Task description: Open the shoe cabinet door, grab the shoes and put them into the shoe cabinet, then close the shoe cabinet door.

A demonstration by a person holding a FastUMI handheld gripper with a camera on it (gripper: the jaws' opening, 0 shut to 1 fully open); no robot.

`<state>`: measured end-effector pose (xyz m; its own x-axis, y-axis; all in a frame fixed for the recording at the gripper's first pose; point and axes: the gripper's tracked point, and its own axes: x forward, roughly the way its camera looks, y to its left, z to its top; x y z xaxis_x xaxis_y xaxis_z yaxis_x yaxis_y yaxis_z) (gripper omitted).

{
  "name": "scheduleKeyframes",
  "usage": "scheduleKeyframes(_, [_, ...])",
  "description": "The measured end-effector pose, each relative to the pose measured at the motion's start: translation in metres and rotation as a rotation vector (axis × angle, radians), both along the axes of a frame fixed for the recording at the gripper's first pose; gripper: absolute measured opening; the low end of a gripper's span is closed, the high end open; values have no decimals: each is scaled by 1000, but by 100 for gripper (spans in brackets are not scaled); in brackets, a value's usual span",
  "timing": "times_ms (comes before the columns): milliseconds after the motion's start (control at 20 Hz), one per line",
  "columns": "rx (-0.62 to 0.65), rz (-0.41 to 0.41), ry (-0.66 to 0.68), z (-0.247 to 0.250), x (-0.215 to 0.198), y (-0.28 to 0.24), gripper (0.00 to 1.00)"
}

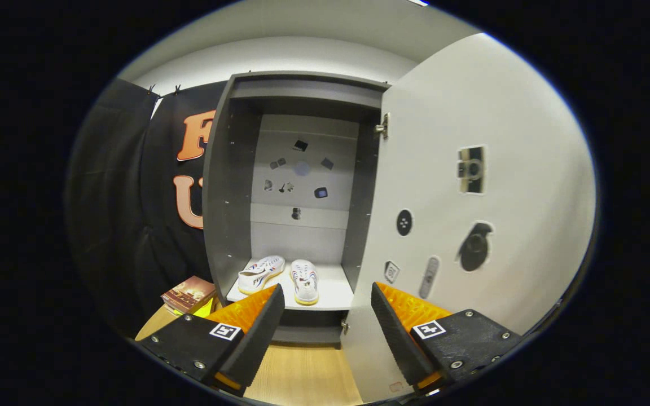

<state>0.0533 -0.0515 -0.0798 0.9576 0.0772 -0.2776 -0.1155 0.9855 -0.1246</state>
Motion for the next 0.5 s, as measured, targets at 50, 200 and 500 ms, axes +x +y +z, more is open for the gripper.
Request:
scheduleKeyframes(50, [-4, -24, -8, 6, -9, -13, 95])
scheduleKeyframes(200, [-17, -91, -25, 22, -33, -55, 95])
scheduleKeyframes(500, [70, -86, -27, 41, -85, -87, 95])
